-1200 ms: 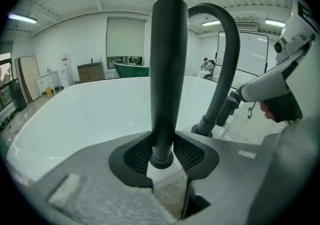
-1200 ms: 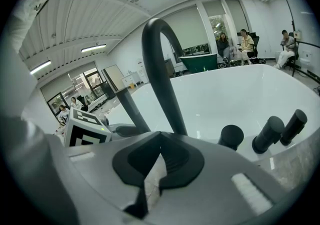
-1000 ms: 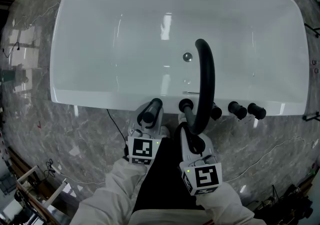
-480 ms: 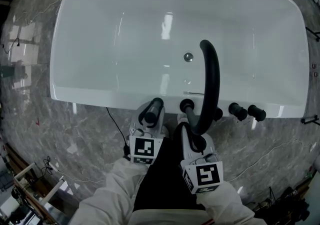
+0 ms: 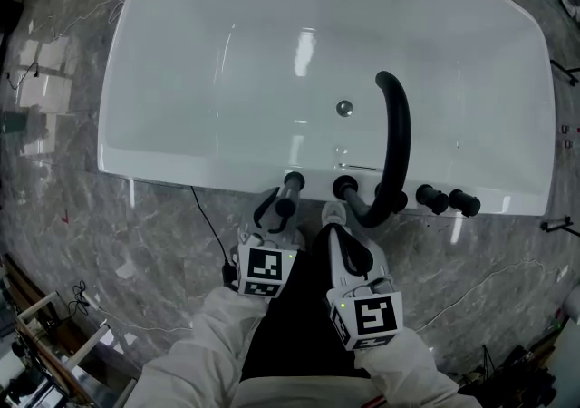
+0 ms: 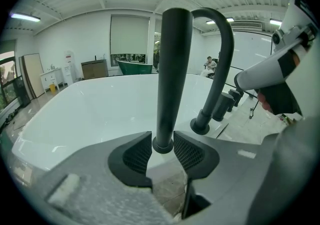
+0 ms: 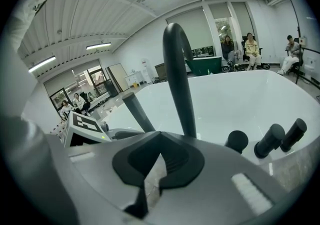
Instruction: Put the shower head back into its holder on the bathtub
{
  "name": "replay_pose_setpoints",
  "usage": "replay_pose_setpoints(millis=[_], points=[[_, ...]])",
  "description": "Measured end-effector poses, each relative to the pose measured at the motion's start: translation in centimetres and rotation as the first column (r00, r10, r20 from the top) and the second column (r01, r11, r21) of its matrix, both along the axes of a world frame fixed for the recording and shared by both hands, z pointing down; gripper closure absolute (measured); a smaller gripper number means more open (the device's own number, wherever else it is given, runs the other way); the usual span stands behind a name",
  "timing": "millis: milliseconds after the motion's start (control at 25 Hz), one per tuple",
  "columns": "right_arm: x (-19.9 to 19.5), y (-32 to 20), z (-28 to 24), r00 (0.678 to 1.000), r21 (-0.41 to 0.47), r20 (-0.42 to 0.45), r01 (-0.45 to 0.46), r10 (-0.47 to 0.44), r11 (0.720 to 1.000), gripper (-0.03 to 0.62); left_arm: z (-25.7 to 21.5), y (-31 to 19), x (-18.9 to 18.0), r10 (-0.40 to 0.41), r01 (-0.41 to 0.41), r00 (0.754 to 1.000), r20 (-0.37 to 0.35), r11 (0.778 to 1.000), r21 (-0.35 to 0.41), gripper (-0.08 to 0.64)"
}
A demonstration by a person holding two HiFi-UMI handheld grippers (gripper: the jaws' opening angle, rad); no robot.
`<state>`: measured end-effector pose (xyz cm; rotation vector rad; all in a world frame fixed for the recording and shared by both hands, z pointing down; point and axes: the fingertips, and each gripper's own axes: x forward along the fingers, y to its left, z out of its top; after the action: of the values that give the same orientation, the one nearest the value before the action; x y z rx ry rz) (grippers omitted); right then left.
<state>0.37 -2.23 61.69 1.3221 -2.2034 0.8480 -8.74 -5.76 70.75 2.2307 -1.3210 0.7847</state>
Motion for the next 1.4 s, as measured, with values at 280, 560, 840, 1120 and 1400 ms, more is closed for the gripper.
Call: replay_pose_setpoints(millis=[280, 560, 840, 1120, 1400], points=[[-0.9, 0.9, -1.9, 1.0, 0.03, -0.002, -0.001, 0.001, 1.0, 0.586, -2.9, 1.7, -1.6, -0.004, 0.004, 1.0, 0.0, 1.0, 0.028, 0.428], [-1.4, 1.8, -5.3, 1.0, 0.072, -0.01, -0.018, 0.018, 0.997, 0.586, -8.1, 3.3, -3.3, -0.024, 0.024, 1.0, -0.005, 0.995, 0.1, 0.522], [-0.8, 4.0, -8.5, 0.999, 0.09, -0.025, -0.028, 0.03, 0.996, 0.586, -13.1, 5.1, -4.7, -0.068, 0.072, 0.997, -0.031, 0.984, 0.165, 0.56], [-0.3, 5.7, -11.5, 0.998, 0.111, -0.034, -0.056, 0.06, 0.992, 0.586, -17.7, 7.7, -6.1, -0.074, 0.083, 0.996, -0.054, 0.979, 0.188, 0.56], [0.6, 5.7, -15.7, 0.999, 0.147, -0.027, -0.041, 0.045, 0.988, 0.586, -22.3, 8.8, -4.7, -0.051, 0.073, 0.993, -0.105, 0.972, 0.222, 0.56]])
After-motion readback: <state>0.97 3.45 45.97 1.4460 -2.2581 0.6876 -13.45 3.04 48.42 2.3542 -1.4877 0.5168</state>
